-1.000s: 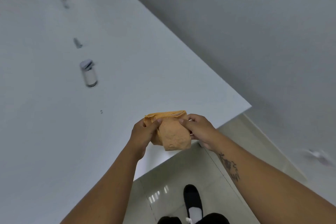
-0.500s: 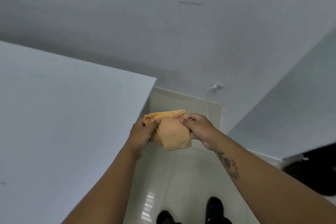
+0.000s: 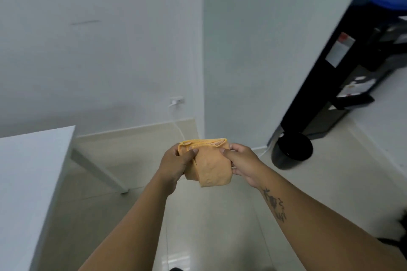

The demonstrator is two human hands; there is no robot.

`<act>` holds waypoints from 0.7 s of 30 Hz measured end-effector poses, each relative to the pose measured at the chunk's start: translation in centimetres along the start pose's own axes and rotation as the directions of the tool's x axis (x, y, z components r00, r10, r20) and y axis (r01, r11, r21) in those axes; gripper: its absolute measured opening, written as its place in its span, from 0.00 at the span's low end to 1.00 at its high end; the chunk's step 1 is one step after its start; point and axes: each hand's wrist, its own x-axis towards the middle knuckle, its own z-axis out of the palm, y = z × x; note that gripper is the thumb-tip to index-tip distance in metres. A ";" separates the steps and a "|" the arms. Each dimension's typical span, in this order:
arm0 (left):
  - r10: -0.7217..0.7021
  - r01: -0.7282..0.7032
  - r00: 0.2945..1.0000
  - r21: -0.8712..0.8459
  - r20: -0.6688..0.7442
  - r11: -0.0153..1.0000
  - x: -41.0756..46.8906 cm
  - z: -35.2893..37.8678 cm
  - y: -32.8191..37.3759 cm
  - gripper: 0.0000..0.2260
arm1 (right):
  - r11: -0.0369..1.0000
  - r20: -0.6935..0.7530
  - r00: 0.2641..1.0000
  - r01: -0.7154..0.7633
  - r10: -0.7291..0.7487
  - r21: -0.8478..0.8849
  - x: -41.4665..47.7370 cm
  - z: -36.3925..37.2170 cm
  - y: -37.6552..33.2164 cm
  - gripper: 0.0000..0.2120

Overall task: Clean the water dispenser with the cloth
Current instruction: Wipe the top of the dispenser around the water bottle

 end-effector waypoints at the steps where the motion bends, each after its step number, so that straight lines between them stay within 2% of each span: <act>1: -0.018 0.018 1.000 0.022 0.010 1.000 -0.2 2.5 -0.2 0.07 | 1.000 -0.013 1.000 -0.001 0.002 0.023 -0.5 -2.4 0.6 0.14; 8: -0.018 -0.013 0.982 0.163 0.189 0.987 -0.5 21.4 -0.8 0.09 | 0.988 -0.143 0.989 -0.005 0.028 0.155 -3.3 -20.8 4.4 0.09; 10: -0.021 -0.021 0.974 0.184 0.224 0.983 -0.4 24.4 -0.5 0.09 | 0.988 -0.178 0.984 -0.002 0.030 0.156 -4.1 -23.6 4.4 0.06; 11: -0.025 -0.034 0.959 0.202 0.282 0.979 -0.7 29.7 -0.6 0.08 | 0.985 -0.238 0.971 0.017 0.025 0.170 -5.5 -28.6 5.1 0.05; 15: -0.031 -0.051 0.939 0.227 0.344 0.973 -0.9 36.3 -0.2 0.07 | 0.990 -0.319 0.947 0.023 0.022 0.137 -7.1 -34.7 5.1 0.05; 21: -0.059 -0.079 0.900 0.294 0.432 0.952 0.5 45.4 1.0 0.08 | 0.979 -0.425 0.904 0.048 0.042 0.200 -7.1 -42.5 5.4 0.05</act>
